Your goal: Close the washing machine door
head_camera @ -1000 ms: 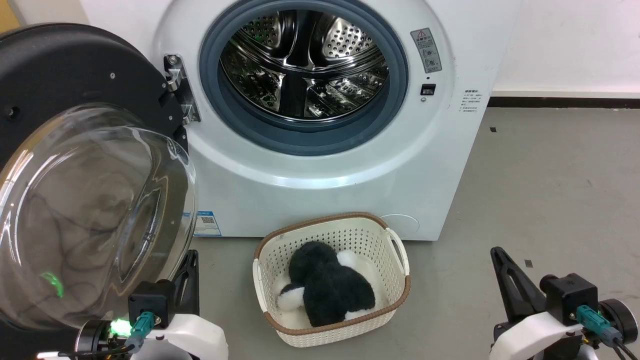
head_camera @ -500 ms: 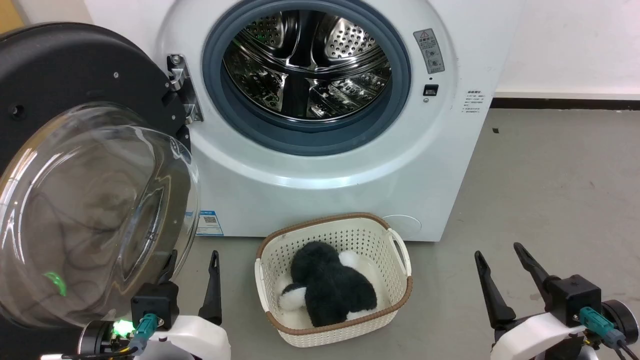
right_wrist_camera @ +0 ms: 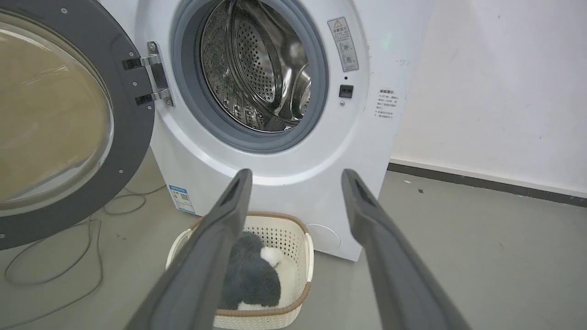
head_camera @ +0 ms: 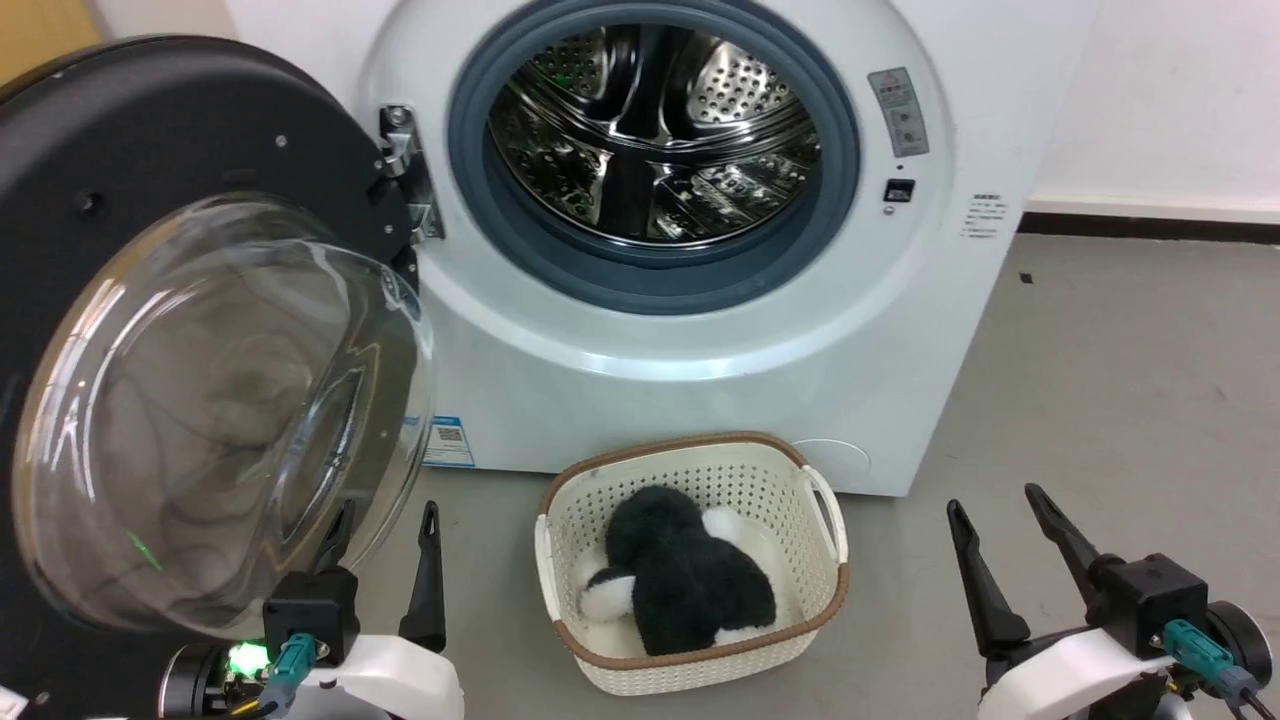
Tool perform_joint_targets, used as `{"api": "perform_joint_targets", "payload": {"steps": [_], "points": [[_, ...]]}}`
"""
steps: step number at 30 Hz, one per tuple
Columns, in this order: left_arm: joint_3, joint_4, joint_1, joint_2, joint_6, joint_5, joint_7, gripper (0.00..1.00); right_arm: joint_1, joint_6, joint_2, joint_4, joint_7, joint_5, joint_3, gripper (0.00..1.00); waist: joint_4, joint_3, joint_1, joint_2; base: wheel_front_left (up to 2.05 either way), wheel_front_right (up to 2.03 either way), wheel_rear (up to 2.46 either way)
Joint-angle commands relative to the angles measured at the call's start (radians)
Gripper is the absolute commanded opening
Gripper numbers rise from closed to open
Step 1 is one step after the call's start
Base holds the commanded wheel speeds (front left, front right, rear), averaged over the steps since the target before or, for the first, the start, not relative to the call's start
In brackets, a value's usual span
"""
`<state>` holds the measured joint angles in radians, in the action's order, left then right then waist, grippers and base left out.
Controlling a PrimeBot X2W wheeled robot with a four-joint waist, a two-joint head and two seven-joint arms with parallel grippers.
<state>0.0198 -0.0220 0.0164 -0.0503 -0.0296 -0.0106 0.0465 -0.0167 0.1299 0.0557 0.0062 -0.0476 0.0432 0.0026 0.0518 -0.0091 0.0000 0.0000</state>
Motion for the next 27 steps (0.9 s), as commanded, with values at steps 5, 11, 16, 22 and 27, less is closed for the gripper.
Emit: {"api": "perform_joint_targets", "payload": {"steps": [5, 11, 16, 22, 27], "points": [[0.005, -0.006, 0.008, -0.003, -0.009, -0.005, 0.018, 1.00, -0.015, 0.000, -0.001, 0.006, -0.018, 0.018, 0.007, 1.00, 0.029, -0.004, 0.0000, 0.0000, 0.00, 0.00, 0.00], [0.009, -0.009, 0.014, -0.007, -0.016, -0.006, 0.031, 1.00, -0.018, 0.000, -0.002, 0.010, -0.030, 0.031, 0.012, 1.00, 0.066, -0.006, 0.0000, 0.0000, 0.00, 0.00, 0.00], [0.011, -0.012, 0.018, -0.014, -0.020, -0.008, 0.041, 1.00, -0.018, 0.000, -0.002, 0.015, -0.041, 0.039, 0.016, 1.00, 0.096, -0.008, 0.0000, 0.0000, 0.00, 0.00, 0.00], [0.016, -0.016, 0.025, -0.017, -0.026, -0.011, 0.054, 1.00, -0.022, 0.000, -0.002, 0.019, -0.053, 0.051, 0.022, 1.00, 0.127, -0.015, 0.0000, 0.0000, 0.00, 0.00, 0.00], [0.020, -0.018, 0.028, -0.018, -0.034, -0.014, 0.064, 1.00, -0.024, 0.000, -0.002, 0.024, -0.064, 0.062, 0.027, 1.00, 0.149, -0.020, 0.0000, 0.0000, 0.00, 0.00, 0.00]]}}
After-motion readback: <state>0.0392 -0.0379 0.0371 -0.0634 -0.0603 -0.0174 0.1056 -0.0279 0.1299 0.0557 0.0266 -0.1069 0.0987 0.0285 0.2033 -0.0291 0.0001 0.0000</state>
